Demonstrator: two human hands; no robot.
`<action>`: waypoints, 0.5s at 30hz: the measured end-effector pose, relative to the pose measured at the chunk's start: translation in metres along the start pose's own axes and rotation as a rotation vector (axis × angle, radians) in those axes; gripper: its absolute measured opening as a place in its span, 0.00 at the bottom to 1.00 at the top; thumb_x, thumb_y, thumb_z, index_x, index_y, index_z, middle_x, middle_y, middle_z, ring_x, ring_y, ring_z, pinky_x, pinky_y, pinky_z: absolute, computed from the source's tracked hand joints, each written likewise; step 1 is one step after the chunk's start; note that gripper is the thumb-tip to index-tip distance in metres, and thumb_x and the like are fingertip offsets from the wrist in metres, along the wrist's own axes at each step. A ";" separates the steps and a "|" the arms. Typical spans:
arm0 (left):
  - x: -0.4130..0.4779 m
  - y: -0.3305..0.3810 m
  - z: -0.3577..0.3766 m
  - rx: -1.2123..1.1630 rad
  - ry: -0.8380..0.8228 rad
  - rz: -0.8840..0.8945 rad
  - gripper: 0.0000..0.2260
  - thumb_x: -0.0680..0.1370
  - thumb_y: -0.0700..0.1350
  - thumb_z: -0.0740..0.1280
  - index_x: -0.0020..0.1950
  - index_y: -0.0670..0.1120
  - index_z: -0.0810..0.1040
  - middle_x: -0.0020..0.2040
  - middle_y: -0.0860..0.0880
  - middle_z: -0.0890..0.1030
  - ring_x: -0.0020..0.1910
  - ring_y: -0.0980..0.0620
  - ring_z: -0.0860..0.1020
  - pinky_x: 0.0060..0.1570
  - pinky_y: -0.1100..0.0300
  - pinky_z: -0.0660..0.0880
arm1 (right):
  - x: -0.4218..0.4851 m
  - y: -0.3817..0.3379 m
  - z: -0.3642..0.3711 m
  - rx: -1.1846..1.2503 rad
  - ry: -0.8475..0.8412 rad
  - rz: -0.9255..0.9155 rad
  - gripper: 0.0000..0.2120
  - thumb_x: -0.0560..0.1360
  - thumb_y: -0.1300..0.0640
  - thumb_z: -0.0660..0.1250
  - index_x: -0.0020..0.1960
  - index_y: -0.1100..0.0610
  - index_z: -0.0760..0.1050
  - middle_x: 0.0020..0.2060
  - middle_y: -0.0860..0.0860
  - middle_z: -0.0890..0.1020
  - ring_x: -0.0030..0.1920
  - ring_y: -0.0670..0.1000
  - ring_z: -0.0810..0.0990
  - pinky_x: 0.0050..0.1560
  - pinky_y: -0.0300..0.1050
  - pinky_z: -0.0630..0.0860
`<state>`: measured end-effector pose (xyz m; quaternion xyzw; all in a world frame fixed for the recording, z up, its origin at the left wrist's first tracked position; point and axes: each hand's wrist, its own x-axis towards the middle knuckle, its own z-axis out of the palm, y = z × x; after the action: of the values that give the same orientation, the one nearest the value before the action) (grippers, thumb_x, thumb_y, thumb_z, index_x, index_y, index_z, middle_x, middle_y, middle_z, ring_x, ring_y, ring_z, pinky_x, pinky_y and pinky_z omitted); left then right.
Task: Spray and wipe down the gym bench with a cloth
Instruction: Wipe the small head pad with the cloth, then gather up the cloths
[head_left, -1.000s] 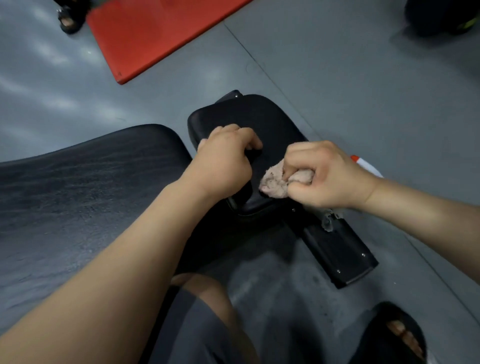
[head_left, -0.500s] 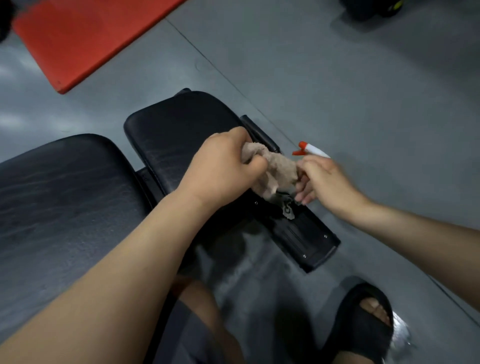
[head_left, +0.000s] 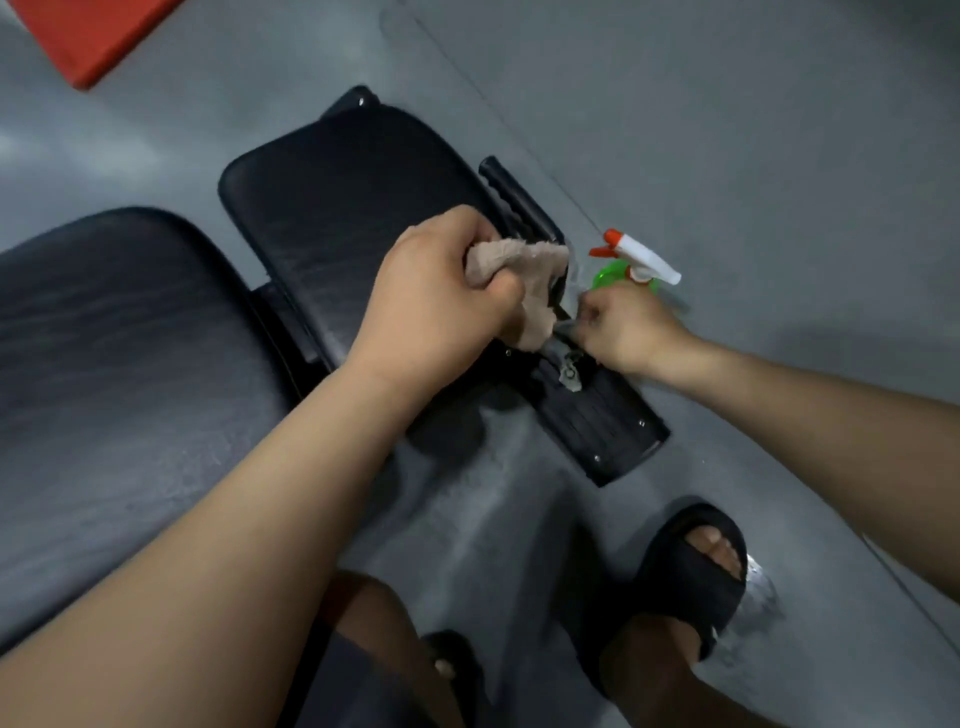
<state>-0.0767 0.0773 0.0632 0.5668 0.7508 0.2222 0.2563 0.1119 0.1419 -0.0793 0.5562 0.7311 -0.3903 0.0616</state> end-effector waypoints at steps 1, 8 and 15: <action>-0.005 0.001 -0.003 -0.013 0.008 -0.018 0.04 0.72 0.43 0.68 0.46 0.47 0.78 0.42 0.53 0.80 0.46 0.50 0.77 0.46 0.55 0.74 | -0.006 -0.003 -0.011 0.017 -0.028 -0.032 0.16 0.73 0.42 0.67 0.34 0.52 0.72 0.38 0.50 0.79 0.50 0.58 0.80 0.52 0.50 0.78; -0.046 0.032 -0.030 -0.050 -0.156 -0.092 0.06 0.72 0.38 0.69 0.44 0.48 0.76 0.45 0.54 0.75 0.42 0.57 0.73 0.42 0.75 0.65 | -0.064 -0.035 -0.089 0.143 -0.045 0.050 0.07 0.73 0.58 0.72 0.41 0.53 0.74 0.34 0.48 0.77 0.34 0.49 0.74 0.34 0.35 0.70; -0.099 0.080 -0.119 -0.187 -0.192 -0.386 0.02 0.80 0.43 0.66 0.49 0.49 0.73 0.41 0.56 0.78 0.39 0.54 0.79 0.39 0.57 0.76 | -0.151 -0.111 -0.163 0.402 -0.064 0.124 0.06 0.77 0.58 0.72 0.45 0.52 0.76 0.31 0.45 0.73 0.25 0.38 0.69 0.30 0.31 0.65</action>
<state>-0.0711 -0.0021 0.2181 0.4051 0.7936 0.1827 0.4155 0.1287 0.1223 0.1681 0.5884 0.6006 -0.5413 -0.0035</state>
